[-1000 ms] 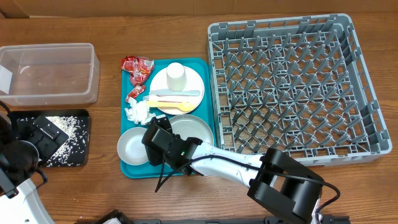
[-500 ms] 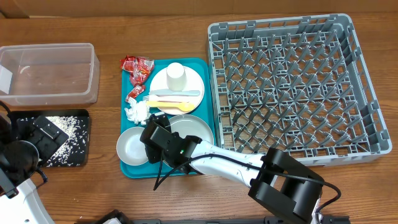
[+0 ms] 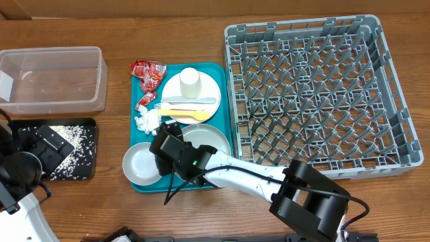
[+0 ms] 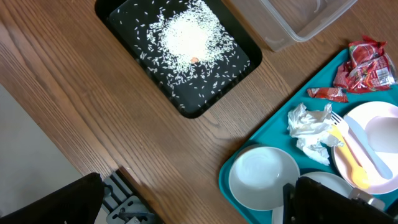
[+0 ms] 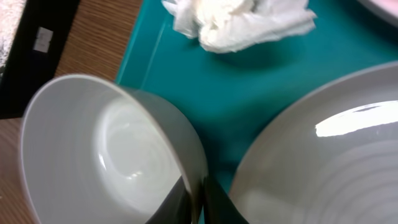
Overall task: Sort waste into correct bins and load items into the dishwasher rack
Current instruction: 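Lift the grey bowl and carry it right over the dish rack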
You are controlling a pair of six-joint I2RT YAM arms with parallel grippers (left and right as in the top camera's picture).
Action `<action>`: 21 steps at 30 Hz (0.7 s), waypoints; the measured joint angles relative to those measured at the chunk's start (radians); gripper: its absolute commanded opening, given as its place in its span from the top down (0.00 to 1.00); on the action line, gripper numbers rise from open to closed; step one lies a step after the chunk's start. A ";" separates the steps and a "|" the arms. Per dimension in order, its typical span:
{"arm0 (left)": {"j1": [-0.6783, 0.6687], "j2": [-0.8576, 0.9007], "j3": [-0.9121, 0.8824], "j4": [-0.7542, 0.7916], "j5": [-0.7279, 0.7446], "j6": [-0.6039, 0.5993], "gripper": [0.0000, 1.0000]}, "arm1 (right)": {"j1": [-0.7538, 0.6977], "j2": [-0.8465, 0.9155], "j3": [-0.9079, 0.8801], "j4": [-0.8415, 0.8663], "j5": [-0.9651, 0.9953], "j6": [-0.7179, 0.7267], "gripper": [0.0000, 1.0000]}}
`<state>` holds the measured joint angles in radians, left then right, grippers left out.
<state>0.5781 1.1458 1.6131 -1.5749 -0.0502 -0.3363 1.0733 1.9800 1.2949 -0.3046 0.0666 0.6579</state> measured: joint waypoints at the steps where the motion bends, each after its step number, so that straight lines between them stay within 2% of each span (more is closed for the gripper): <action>1: 0.000 0.000 0.000 0.000 0.000 0.000 0.00 | 0.000 0.000 0.008 -0.004 -0.001 0.000 0.95; 13: 0.000 0.000 0.000 0.000 0.000 0.000 0.00 | -0.019 0.000 0.090 -0.086 -0.006 0.000 0.96; 21: 0.000 0.000 0.000 0.000 0.000 0.000 0.00 | -0.158 -0.007 0.161 -0.209 -0.008 -0.005 0.96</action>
<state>0.5781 1.1458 1.6131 -1.5749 -0.0502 -0.3359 0.9157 1.9732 1.4559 -0.5137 0.0589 0.6529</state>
